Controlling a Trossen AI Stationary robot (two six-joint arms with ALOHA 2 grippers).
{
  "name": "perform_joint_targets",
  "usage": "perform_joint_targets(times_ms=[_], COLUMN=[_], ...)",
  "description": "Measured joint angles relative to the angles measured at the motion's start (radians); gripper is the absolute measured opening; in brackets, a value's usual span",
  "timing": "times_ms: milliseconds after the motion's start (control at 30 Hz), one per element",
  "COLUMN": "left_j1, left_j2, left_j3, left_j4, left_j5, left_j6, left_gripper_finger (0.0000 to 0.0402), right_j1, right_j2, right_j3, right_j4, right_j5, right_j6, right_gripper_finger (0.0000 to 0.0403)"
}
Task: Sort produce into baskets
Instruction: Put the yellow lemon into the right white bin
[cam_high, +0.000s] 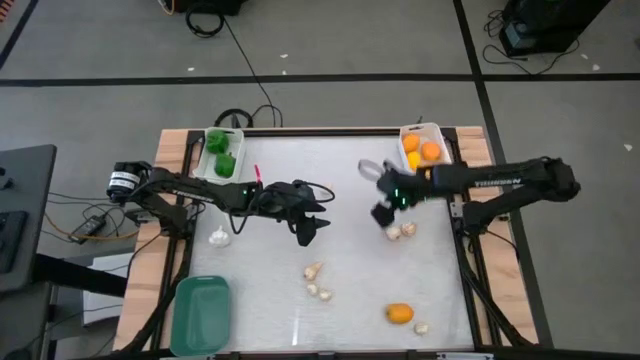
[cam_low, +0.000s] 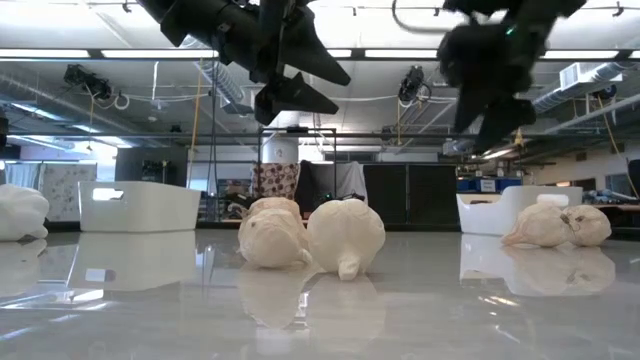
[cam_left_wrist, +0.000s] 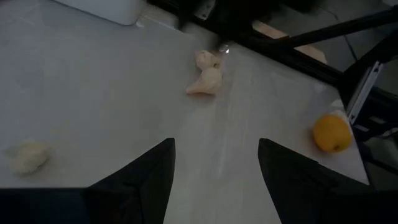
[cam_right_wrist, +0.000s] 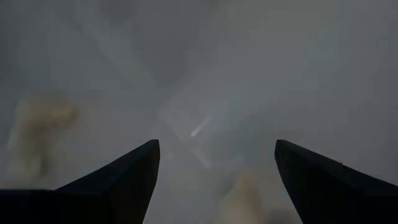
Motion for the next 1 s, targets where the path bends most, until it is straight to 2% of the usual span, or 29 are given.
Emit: perform_joint_targets(times_ms=[233, 367, 533, 633, 767, 900, 1000], left_j1=[-0.025, -0.031, -0.041, -0.049, -0.056, -0.057, -0.057], left_j2=[0.000, 0.000, 0.000, 0.000, 0.000, 0.000, 0.000], left_j3=[0.000, 0.000, 0.000, 0.000, 0.000, 0.000, 0.000], left_j4=[0.003, 0.014, 0.025, 0.029, 0.024, -0.032, -0.068], left_j5=[-0.018, -0.023, -0.023, -0.023, -0.024, -0.062, -0.069], left_j6=[-0.015, -0.015, -0.016, -0.016, -0.038, -0.118, -0.123], left_gripper_finger=[0.0236, 0.0236, 0.0236, 0.0236, 0.0236, 0.0236, 0.0236], right_j1=[0.320, 0.456, 0.597, 0.645, 0.651, 0.645, 0.684], right_j2=[0.018, 0.019, 0.031, 0.048, 0.080, 0.090, 0.090], right_j3=[0.000, 0.000, 0.000, 0.000, 0.000, 0.000, 0.000], right_j4=[0.080, 0.120, 0.127, 0.139, 0.179, 0.148, 0.132], right_j5=[0.029, 0.078, 0.082, 0.106, 0.129, 0.013, -0.014], right_j6=[0.142, 0.218, 0.240, 0.190, 0.146, 0.200, 0.202], right_gripper_finger=[0.0328, 0.0328, 0.0328, 0.0328, 0.0328, 0.0323, 0.0320])
